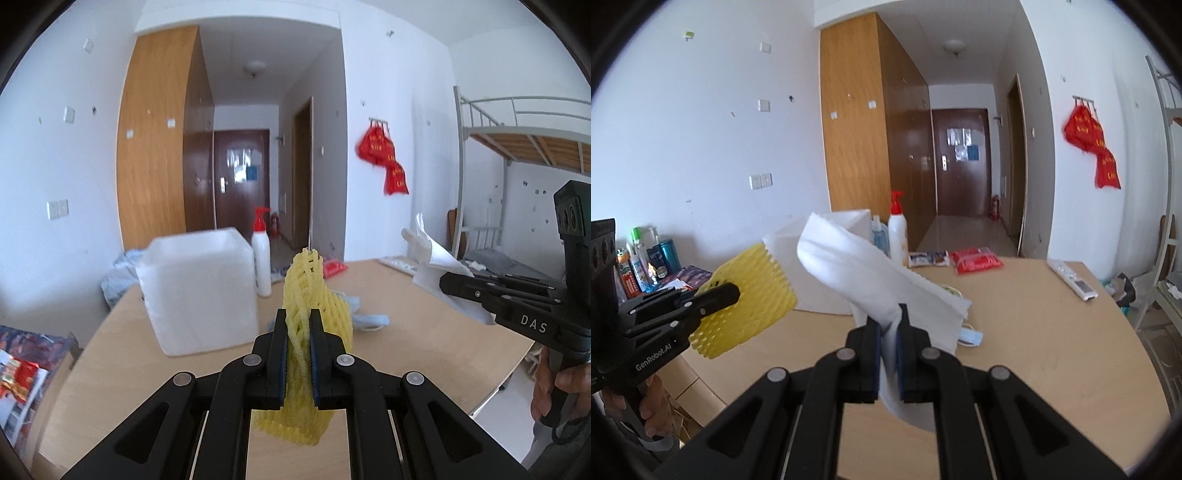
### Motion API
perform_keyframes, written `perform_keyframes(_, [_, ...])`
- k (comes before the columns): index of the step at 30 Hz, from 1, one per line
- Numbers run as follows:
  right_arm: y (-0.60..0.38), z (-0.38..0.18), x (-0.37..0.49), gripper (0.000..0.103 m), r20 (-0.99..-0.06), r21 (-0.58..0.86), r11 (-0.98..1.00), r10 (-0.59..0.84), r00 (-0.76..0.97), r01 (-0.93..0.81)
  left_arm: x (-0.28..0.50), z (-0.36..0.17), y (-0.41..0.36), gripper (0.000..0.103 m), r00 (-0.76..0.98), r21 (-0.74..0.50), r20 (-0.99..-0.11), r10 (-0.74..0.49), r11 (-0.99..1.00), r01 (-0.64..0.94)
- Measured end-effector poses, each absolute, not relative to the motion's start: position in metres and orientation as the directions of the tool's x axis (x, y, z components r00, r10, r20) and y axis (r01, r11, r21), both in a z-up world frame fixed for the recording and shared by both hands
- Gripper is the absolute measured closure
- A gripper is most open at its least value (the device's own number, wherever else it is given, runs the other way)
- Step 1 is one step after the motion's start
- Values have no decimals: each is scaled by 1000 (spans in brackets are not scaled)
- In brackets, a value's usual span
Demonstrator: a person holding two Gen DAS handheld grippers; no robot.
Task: Organize soft objects
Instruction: 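Carry the yellow net and white wipe with both grippers toward the foam box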
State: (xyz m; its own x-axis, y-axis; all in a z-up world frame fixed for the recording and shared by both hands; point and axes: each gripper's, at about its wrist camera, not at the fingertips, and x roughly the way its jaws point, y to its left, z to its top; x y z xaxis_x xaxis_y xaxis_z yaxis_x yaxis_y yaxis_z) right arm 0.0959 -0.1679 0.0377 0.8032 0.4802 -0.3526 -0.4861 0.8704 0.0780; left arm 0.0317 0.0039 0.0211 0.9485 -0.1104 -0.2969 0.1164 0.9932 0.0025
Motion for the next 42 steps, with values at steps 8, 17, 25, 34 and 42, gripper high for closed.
perform_keyframes(8, [-169,46,76,94,-304,80,855,511,804,-513,0,36,4,93,968,30,-237,-78,996,88])
perform_keyframes(17, [-160,48,64,94,-288,69,838,536,793,-541,-16,39,14,93,972,20,-232,-38,999,44])
perform_keyframes(25, [-140,47,67,94,-287,70,800,588,757,-595,-27,41,28,93,975,22,-219,29,999,-24])
perform_keyframes(34, [-117,44,76,94,-299,76,762,633,714,-644,-20,40,44,93,968,9,-239,73,997,-73])
perform_keyframes(42, [-104,47,92,94,-315,76,753,641,700,-654,1,41,54,93,963,5,-260,74,997,-75])
